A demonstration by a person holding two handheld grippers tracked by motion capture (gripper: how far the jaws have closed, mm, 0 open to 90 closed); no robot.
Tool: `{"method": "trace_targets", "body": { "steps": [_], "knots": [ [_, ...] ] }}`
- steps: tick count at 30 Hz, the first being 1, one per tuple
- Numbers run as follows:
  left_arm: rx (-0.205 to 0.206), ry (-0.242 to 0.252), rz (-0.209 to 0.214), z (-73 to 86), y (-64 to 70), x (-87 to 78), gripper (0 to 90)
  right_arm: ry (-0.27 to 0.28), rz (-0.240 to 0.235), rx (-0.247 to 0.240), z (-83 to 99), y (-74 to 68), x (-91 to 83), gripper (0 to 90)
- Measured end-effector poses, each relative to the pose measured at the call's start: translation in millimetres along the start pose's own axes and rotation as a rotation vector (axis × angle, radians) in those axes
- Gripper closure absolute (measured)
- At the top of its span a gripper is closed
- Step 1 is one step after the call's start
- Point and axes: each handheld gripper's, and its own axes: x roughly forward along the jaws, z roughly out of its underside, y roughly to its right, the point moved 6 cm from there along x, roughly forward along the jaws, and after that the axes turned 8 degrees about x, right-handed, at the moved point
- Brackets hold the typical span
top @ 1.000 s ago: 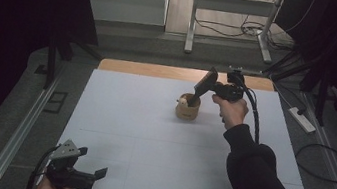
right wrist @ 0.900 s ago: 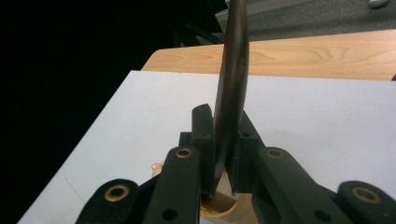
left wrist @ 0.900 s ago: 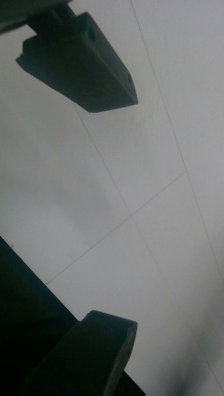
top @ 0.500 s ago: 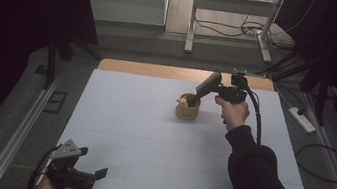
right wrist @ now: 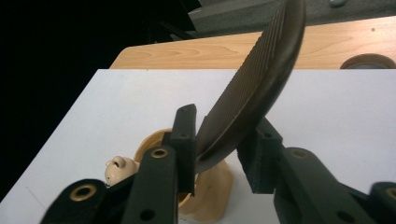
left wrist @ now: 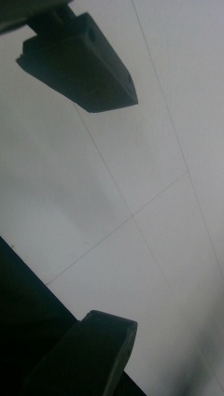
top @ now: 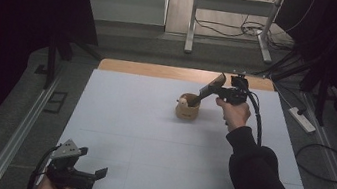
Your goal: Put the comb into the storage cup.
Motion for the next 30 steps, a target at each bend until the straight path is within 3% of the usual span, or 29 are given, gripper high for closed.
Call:
{"method": "trace_targets", "body": {
  "steps": [11, 24, 30],
  "knots": [
    [0.000, -0.001, 0.000, -0.1, 0.0, 0.1, 0.0, 0.006, 0.026, -0.044, 0.4, -2.7, -3.0, 54.9],
    [-0.002, -0.002, 0.002, 0.0, -0.1, 0.2, 0.0, -0.006, 0.063, -0.121, 2.3, -6.9, -7.6, 30.6],
    [-0.001, -0.003, 0.002, 0.0, -0.1, 0.3, 0.0, -0.018, 0.061, -0.150, 3.5, -8.8, -13.5, 25.7]
  ]
}}
